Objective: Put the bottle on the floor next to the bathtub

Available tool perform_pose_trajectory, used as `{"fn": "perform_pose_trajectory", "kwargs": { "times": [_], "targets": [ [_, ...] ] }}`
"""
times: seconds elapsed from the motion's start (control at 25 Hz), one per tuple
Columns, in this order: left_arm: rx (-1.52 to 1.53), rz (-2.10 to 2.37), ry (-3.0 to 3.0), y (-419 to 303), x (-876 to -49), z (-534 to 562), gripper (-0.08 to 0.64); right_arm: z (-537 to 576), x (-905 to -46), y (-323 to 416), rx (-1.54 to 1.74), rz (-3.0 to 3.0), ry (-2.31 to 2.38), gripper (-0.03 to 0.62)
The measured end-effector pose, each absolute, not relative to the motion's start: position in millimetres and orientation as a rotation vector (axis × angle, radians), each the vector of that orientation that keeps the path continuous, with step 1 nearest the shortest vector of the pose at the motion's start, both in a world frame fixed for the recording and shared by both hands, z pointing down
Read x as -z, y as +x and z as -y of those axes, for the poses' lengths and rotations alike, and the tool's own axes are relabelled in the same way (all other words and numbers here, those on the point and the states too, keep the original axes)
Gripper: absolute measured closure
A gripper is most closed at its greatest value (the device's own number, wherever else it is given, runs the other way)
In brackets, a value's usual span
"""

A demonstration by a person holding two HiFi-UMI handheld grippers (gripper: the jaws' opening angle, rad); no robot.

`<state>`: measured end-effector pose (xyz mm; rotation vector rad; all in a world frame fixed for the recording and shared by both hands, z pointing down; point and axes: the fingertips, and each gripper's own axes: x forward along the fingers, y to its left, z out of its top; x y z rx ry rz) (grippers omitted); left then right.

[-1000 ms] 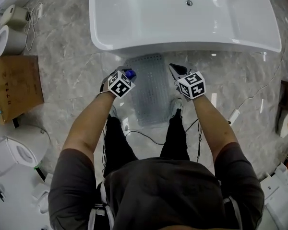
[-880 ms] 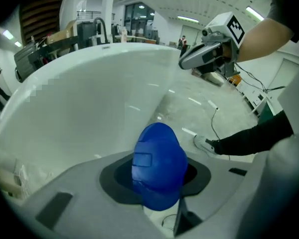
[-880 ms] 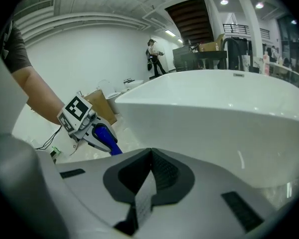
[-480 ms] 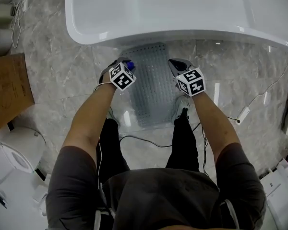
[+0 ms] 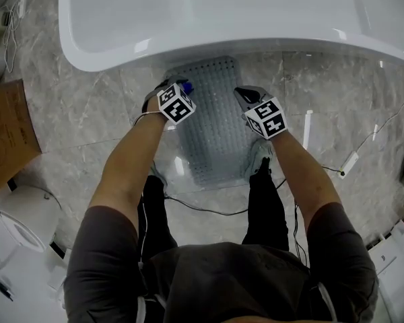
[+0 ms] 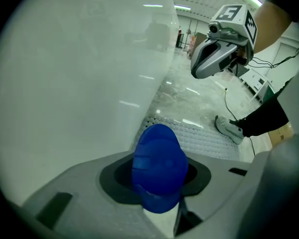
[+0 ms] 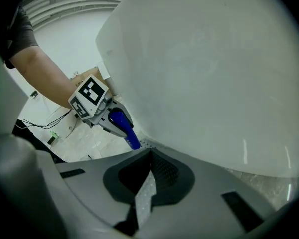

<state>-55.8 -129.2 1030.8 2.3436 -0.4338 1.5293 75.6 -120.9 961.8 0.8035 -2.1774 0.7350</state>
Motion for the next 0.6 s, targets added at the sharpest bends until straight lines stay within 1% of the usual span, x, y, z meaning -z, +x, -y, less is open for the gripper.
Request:
{"fn": "perform_pose_trajectory", "kwargs": {
  "times": [0.6],
  "targets": [
    [-1.585, 0.406, 2.39, -44.4, -1089.9, 138.2, 0.422, 125.8, -1006.5, 69.8, -0.751, 2.184, 0.774, 0.6]
  ]
}}
